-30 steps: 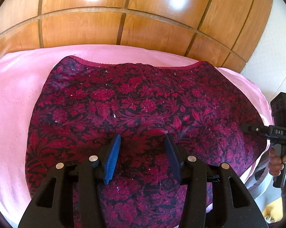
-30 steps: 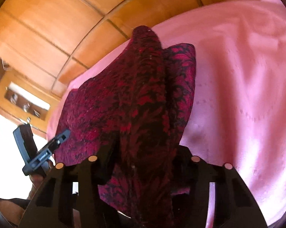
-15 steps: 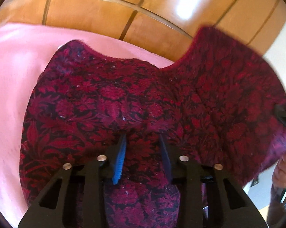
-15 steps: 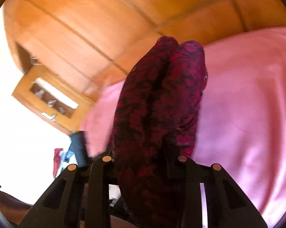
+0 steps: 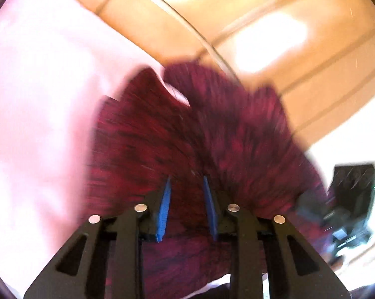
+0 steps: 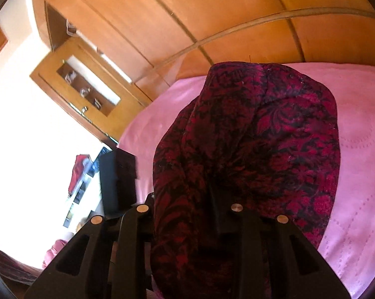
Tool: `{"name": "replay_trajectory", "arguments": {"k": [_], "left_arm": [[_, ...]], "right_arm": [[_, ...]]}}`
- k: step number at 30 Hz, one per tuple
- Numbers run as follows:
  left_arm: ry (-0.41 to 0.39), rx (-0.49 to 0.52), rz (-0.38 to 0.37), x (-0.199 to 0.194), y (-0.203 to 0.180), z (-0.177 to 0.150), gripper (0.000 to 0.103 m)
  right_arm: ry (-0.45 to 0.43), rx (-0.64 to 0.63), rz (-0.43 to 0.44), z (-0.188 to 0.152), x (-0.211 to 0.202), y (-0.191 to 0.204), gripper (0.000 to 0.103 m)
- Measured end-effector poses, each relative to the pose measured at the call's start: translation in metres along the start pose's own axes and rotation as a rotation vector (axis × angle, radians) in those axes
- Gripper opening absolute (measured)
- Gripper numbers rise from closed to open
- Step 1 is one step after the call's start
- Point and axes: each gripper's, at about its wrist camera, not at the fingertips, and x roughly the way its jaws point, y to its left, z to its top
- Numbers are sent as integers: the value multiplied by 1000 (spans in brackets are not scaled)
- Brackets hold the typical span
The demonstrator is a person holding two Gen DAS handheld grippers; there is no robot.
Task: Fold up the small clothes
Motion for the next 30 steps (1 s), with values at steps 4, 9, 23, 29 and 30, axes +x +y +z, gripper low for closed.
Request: {"name": "replay_trajectory", "arguments": {"k": [4,9,23,29,30], "left_arm": [[-70,-82,-94,-45,24,13,25],[-68,-25,-196,-57,6,22,51],[145,175,0,20,-31,36,16],[136,212,36,6,-43,41,16],[134,219,43,4,-43,43,16]], "right_arm": [[36,-104,-69,-10,30,19,26],[51,-265,-170,-27,62,42,26],[43,-522,-255,-50,87,67,53],[-2,-311,49,-16,12,31,69],[-34,-267,60,-11,-4,17,69]]}}
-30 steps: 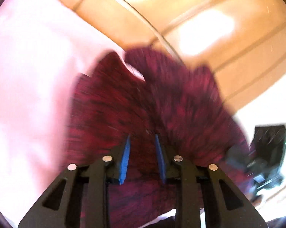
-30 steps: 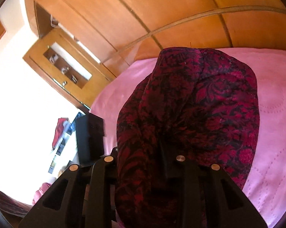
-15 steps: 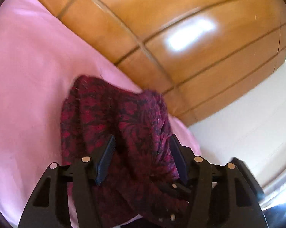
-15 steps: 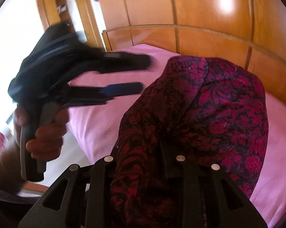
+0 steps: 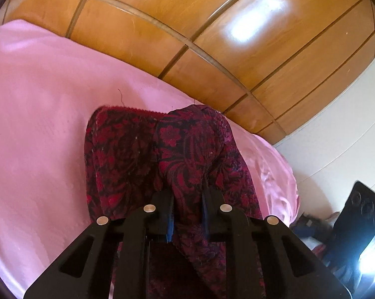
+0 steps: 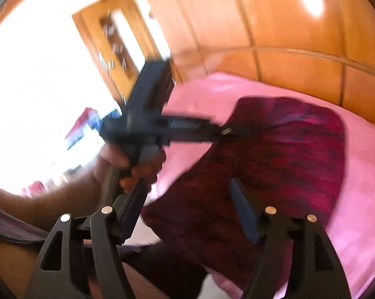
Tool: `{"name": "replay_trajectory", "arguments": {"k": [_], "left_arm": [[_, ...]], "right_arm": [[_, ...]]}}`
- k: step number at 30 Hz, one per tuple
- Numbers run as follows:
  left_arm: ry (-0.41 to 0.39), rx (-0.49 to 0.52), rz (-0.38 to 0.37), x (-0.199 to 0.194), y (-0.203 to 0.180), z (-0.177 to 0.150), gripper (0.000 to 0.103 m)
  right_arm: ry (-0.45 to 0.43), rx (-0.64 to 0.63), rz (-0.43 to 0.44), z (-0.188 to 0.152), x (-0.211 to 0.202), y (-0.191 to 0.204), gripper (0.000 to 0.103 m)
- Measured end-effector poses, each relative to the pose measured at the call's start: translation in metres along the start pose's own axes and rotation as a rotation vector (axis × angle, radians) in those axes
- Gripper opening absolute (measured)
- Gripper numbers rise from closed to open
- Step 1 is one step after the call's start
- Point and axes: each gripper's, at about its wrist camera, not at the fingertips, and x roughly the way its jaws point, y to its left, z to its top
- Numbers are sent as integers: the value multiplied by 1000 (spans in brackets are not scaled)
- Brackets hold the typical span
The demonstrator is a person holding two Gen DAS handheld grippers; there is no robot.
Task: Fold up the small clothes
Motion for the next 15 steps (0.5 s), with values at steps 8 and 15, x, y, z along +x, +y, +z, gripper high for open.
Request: {"name": "replay_trajectory", "arguments": {"k": [8,15], "left_arm": [[6,28,97,-15,4,1,16],[-4,-21,325,-5,31,-28,30]], "right_arm": [[59,41,-210,-45,11,-25,59],[85,-201,-396,-57,73,13,75]]}}
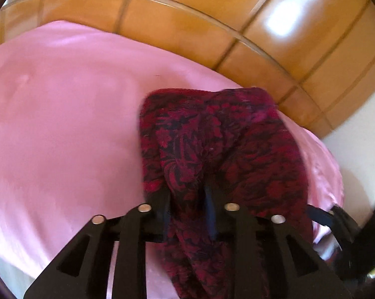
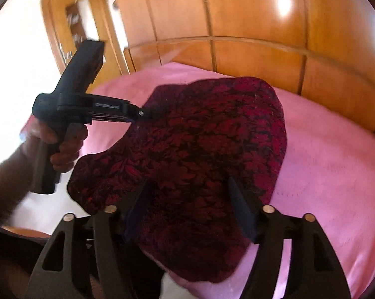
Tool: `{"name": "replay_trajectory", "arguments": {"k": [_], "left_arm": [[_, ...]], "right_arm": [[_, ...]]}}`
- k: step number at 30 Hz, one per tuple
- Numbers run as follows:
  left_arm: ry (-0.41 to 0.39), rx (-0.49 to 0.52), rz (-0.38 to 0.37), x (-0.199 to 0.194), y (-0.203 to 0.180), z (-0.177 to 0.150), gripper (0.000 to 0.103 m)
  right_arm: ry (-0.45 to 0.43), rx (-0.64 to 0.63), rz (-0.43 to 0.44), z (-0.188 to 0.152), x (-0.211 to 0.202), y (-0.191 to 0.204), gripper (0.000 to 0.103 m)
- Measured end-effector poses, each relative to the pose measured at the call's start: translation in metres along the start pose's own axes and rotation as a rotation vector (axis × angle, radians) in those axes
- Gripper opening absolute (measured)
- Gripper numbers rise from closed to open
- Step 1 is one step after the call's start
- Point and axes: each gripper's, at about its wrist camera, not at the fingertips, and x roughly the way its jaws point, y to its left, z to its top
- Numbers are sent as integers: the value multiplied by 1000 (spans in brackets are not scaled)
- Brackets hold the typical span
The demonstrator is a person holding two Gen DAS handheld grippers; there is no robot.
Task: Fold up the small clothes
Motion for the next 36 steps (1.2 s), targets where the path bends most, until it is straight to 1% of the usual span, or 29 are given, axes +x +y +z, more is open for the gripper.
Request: {"name": "replay_trajectory", "arguments": {"k": [2,3,4,5,6,8,9,10,11,12,13,14,15,16,18,19,21,22,25,27,30,33,34,36], "left_arm": [[-32,8,47,-4,-7,-4,33],[-45,18,75,-6,-12,-5,36],[-53,26,92,-7,-16,-6,38],[-66,33,122,-7,-20,-7,47],[-76,33,150,-8,-22,-8,54],[-87,26,155,-10,-19,-12,55],[-91,17,150,-12,-15,-13,55],[-92,7,143,-13,-12,-14,55],[-93,3,137,-13,-11,-14,55],[-94,1,132,-14,-8,-16,55],[-95,0,131,-15,-7,-16,55],[-96,6,135,-15,-8,-16,55],[-98,15,142,-15,-9,-16,55],[-101,24,151,-15,-11,-15,55],[-107,43,170,-14,-16,-16,55],[-111,50,179,-13,-19,-16,55],[-120,58,204,-12,-19,-18,59],[-120,54,203,-12,-19,-19,59],[-124,28,195,-11,-13,-22,59],[-122,17,197,-9,-10,-24,60],[-135,19,205,-9,-11,-25,60],[-150,44,231,-16,-20,-26,59],[-149,47,224,-18,-22,-27,59],[-147,44,179,-26,-24,-29,59]], "right_arm": [[9,-55,-48,1,8,13,86],[24,-93,-65,0,12,18,89],[40,-117,-64,-2,15,20,92],[56,-132,-47,0,14,19,98],[68,-132,-9,0,10,15,101],[63,-56,106,4,-3,-6,101],[51,9,173,7,-11,-19,101],[33,105,233,11,-19,-38,101],[13,195,275,16,-23,-56,101],[-8,248,297,21,-27,-67,101],[-50,307,289,28,-28,-83,101],[-72,337,243,35,-27,-93,101],[-69,363,207,41,-21,-102,101],[-44,394,211,50,-10,-111,101],[-32,424,224,64,9,-119,101],[-25,419,212,68,13,-117,101],[-13,402,170,78,28,-113,101],[6,397,146,82,39,-111,100],[78,400,132,81,65,-103,101],[140,384,97,80,85,-97,101],[198,369,37,76,99,-92,101],[201,358,15,77,97,-90,101],[199,359,12,78,97,-90,101],[181,371,16,73,90,-91,101]]}}
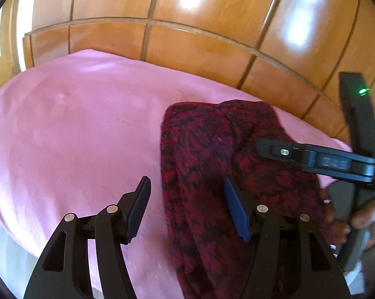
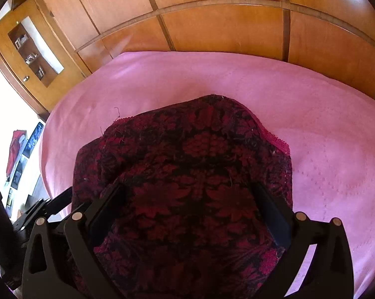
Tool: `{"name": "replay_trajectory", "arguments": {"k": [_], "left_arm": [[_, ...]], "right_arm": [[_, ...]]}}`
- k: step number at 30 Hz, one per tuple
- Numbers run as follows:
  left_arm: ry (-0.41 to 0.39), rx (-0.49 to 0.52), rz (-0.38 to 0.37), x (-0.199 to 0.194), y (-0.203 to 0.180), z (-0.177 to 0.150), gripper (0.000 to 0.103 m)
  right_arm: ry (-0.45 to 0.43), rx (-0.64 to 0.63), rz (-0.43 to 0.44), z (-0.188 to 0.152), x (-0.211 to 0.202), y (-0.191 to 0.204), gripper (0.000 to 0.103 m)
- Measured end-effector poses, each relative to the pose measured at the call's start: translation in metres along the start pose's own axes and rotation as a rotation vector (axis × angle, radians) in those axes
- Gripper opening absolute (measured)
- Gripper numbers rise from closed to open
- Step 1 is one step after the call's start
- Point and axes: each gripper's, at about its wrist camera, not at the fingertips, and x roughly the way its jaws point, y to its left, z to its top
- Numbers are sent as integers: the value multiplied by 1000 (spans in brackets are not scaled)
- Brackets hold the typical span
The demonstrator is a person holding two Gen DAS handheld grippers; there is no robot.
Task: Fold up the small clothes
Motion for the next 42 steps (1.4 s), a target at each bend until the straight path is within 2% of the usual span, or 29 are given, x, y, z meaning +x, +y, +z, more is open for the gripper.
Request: {"name": "replay_trajectory", "arguments": {"k": [2,3,5,8,9,12,14,17,19,22,25,29,35,37,40,42], "left_arm": [[7,7,-13,-5,-1,-3,60],[4,29,8,-6,-3,-5,64],[4,67,52,-3,-6,-10,67],[5,41,26,-2,1,-13,68],[3,35,27,-1,3,-15,73],[9,-2,-3,3,15,-19,75],[9,-15,-15,6,18,-20,77],[17,-10,-9,14,21,-23,80],[10,-7,-21,19,26,-26,80],[22,-71,-87,23,39,-25,80],[13,-86,-132,24,44,-27,80],[7,-97,-173,24,48,-29,80],[16,-142,-266,29,59,-28,77],[22,-159,-313,30,64,-28,73],[38,-230,-408,38,73,-32,71],[51,-284,-489,43,77,-35,64]], "right_arm": [[-14,12,13,-2,-4,-5,101],[-24,21,23,-3,-5,-7,101],[-72,61,68,-6,-18,-15,101],[-131,103,112,-11,-41,-27,101],[-138,110,113,-14,-48,-30,101],[-124,84,119,-34,-63,-33,101],[-99,40,94,-51,-65,-30,101],[-24,61,102,-76,-47,-29,101],[-42,98,118,-87,-35,-32,101],[-41,104,134,-84,-34,-33,101],[-38,85,179,-82,-40,-41,101],[-31,132,317,-81,-52,-68,101],[22,209,502,-86,-29,-100,101],[21,216,553,-85,-20,-106,101],[18,213,577,-84,-17,-106,101],[28,220,578,-82,-16,-105,101]]}}
